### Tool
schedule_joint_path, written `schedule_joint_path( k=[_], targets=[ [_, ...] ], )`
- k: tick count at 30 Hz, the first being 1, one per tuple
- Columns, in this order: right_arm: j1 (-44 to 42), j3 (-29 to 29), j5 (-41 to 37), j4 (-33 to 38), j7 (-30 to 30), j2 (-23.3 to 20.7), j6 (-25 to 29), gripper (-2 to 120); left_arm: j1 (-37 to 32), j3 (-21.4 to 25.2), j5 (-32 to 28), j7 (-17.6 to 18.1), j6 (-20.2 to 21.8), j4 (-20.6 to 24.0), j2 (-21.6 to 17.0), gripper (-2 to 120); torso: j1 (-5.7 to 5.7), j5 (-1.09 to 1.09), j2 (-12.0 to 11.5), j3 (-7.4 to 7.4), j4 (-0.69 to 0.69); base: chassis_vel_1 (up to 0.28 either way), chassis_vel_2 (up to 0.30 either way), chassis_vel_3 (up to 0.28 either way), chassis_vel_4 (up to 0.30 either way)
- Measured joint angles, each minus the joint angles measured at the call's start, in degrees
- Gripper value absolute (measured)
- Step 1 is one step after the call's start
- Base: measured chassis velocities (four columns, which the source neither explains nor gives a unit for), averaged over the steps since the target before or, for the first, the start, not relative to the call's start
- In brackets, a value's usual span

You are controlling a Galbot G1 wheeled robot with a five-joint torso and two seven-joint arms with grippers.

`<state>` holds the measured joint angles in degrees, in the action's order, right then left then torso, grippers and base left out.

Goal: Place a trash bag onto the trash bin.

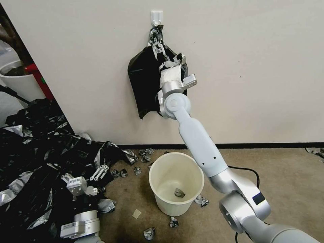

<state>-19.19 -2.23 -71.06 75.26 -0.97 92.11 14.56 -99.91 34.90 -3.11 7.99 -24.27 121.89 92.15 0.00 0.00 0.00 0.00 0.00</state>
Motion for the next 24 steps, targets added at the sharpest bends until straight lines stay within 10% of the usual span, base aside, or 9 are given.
schedule_joint_path(
  k=[15, 24],
  targets=[
    [-0.67, -0.62, 1.07, -0.74, 4.65, 0.02, 0.40, 0, 1.29, -0.24, -0.08, 0.30, 0.00, -1.69, -0.01, 100, 0.00, 0.00, 0.00, 0.00, 0.00, 0.000, 0.000, 0.000, 0.000],
    [-5.79, 0.24, 1.83, 0.29, 19.75, 0.02, 3.28, 0, 1.91, -0.19, -0.27, 0.54, 0.00, -2.61, -0.01, 100, 0.00, 0.00, 0.00, 0.00, 0.00, 0.000, 0.000, 0.000, 0.000]
  ],
)
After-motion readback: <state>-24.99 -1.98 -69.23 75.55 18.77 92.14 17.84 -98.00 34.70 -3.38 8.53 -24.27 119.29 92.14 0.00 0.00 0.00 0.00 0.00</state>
